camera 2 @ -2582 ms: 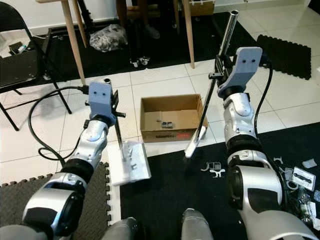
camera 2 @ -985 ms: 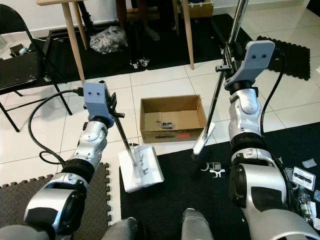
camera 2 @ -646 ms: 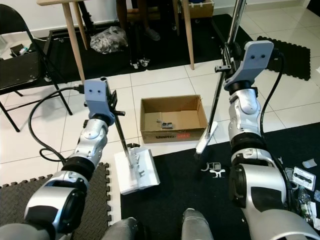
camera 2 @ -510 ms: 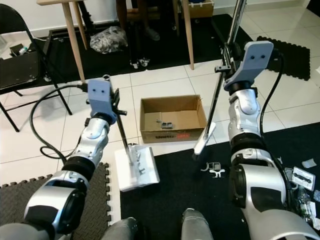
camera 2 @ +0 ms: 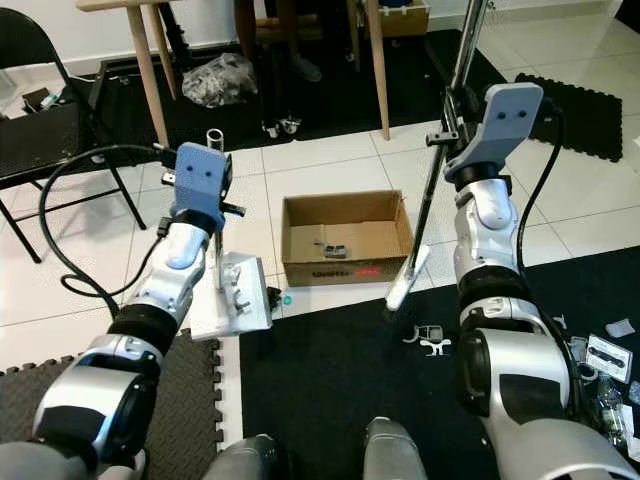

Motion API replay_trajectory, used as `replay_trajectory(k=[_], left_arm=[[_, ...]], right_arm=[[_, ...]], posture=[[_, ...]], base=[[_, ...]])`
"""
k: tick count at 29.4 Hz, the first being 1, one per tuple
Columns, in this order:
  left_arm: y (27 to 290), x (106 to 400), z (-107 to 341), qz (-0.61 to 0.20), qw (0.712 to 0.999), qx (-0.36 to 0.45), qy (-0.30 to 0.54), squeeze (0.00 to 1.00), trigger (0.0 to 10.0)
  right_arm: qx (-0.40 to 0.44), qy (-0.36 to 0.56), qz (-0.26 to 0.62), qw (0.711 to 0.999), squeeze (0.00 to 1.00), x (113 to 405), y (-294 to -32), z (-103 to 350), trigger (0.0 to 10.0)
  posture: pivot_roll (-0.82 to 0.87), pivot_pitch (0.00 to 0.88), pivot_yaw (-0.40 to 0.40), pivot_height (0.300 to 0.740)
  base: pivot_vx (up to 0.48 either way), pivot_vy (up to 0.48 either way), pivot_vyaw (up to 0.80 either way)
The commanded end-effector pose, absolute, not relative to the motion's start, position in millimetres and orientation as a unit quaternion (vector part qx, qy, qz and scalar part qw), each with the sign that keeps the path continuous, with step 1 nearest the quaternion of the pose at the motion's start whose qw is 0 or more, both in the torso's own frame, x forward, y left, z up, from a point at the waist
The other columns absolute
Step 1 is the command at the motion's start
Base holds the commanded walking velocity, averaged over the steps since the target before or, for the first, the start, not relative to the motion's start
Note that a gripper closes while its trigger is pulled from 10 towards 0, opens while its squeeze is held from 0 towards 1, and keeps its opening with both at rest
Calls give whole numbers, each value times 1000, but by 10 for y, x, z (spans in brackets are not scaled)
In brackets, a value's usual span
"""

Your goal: Sweep floor

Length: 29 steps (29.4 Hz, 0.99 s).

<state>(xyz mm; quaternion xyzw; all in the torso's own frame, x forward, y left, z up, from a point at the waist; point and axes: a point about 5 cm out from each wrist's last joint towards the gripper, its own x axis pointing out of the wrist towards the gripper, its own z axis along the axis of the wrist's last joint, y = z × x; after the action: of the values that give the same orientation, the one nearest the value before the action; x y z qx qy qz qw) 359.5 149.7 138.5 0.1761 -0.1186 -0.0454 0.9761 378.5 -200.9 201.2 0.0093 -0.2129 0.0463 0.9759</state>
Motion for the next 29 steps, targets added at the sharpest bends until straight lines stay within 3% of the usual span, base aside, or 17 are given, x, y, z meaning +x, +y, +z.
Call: replay_trajectory(k=[1, 18, 29], left_arm=[[1505, 3649, 1688, -47, 958, 212, -186, 0, 10000], [1510, 3712, 1800, -64, 942, 269, -189, 0, 10000], [1565, 3717, 1577, -94, 946, 286, -115, 0, 10000]], right_arm=[[3, -228, 52, 972, 0, 3774, -1989, 2056, 10000], [6, -221, 51, 974, 0, 3777, -1987, 2018, 10000], [8, -218, 52, 974, 0, 3780, -1984, 2010, 10000]], posture=[[-30, 14, 43, 740], [-29, 11, 45, 740], [-25, 9, 43, 740]], base=[[0, 0, 0], [0, 0, 0], [0, 0, 0]])
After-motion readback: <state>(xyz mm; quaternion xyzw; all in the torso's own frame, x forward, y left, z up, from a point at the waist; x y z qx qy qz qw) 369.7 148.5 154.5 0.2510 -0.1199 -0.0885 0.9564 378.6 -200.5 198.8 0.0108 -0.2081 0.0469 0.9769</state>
